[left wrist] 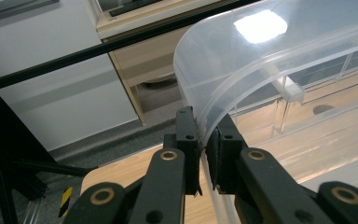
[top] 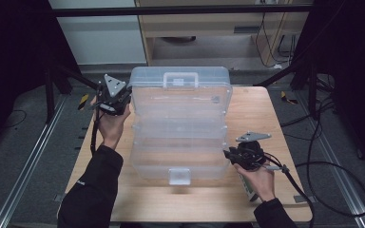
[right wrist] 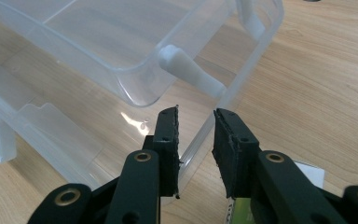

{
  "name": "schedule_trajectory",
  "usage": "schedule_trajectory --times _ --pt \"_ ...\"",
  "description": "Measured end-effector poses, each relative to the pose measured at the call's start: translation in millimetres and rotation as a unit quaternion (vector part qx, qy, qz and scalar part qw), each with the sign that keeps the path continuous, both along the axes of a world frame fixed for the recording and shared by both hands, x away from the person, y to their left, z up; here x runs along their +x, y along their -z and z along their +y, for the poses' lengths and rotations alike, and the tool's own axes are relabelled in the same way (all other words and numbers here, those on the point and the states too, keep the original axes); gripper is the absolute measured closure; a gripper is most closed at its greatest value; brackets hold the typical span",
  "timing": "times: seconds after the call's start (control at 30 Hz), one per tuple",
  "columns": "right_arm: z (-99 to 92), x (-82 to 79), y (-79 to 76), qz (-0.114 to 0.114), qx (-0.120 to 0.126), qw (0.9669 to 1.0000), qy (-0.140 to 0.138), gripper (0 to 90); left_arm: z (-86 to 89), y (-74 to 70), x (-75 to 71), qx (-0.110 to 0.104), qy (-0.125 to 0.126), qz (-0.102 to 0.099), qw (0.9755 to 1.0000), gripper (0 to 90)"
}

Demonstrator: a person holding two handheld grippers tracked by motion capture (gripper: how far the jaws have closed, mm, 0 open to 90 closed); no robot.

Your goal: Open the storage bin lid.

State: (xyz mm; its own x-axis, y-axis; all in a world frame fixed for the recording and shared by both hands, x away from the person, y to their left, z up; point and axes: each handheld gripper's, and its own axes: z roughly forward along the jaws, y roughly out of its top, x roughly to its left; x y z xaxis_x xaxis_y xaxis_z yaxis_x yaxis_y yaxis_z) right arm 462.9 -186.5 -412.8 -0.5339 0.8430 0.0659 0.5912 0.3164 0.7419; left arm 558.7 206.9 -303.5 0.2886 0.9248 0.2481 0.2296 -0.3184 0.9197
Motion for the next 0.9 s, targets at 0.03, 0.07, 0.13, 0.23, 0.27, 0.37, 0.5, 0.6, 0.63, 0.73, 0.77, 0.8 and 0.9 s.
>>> schedule_trajectory --times 0.03,0.07,0.13,0.23,0.27,0.37,0.5,0.6,0.63,0.73,0.77,0.8,0.9 --pt "0.0 0.0 0.0 0.000 0.000 1.0000 0.000 70.7 -0.2 -0.4 0.9 0.000 0.000 0.001 1.0000 83.4" --pt "0.0 0.1 0.0 0.000 -0.001 1.0000 0.000 70.6 -0.9 -0.7 1.9 0.000 -0.002 0.001 1.0000 83.4" --pt "-0.1 0.3 0.1 0.000 0.000 1.0000 -0.002 70.4 -2.6 -1.1 3.7 0.003 -0.005 0.000 1.0000 83.3" --pt "-0.2 0.4 0.0 0.000 0.000 1.0000 -0.002 70.2 -2.9 -1.2 6.2 0.001 -0.007 0.001 1.0000 83.4" --pt "-0.3 0.4 0.0 0.000 0.000 1.0000 -0.002 70.2 -2.8 -1.3 6.5 0.001 -0.008 0.002 1.0000 83.4" --pt "0.0 -0.1 -0.2 -0.002 -0.004 1.0000 -0.001 68.8 -3.1 -1.6 7.4 0.003 -0.007 0.002 1.0000 83.4" --pt "-1.2 -1.4 -0.9 0.000 -0.005 1.0000 -0.002 65.6 -3.7 -1.6 8.9 0.004 -0.008 0.002 1.0000 83.3" --pt "-1.3 -1.6 -1.2 0.002 -0.003 1.0000 0.000 65.7 -4.2 -1.9 9.7 0.004 -0.009 0.002 0.9999 83.4" --pt "-1.3 -1.5 -1.2 0.003 -0.003 1.0000 0.000 65.6 -4.2 -1.9 10.1 0.005 -0.009 0.003 0.9999 83.3" --pt "-1.5 -1.1 -1.0 0.004 -0.001 1.0000 0.001 65.6 -4.4 -2.0 11.8 0.005 -0.009 0.003 0.9999 83.3" --pt "-1.2 -1.1 -0.9 0.005 0.000 1.0000 0.002 65.8 -4.6 -2.1 12.5 0.005 -0.009 0.003 0.9999 83.3" --pt "-0.9 -0.8 -0.3 0.006 0.002 1.0000 0.002 66.5 -4.8 -2.0 13.1 0.005 -0.010 0.003 0.9999 83.3" --pt "0.3 0.1 0.5 0.006 0.000 1.0000 -0.001 68.2 -5.3 -2.3 14.9 0.007 -0.010 0.003 0.9999 83.2"
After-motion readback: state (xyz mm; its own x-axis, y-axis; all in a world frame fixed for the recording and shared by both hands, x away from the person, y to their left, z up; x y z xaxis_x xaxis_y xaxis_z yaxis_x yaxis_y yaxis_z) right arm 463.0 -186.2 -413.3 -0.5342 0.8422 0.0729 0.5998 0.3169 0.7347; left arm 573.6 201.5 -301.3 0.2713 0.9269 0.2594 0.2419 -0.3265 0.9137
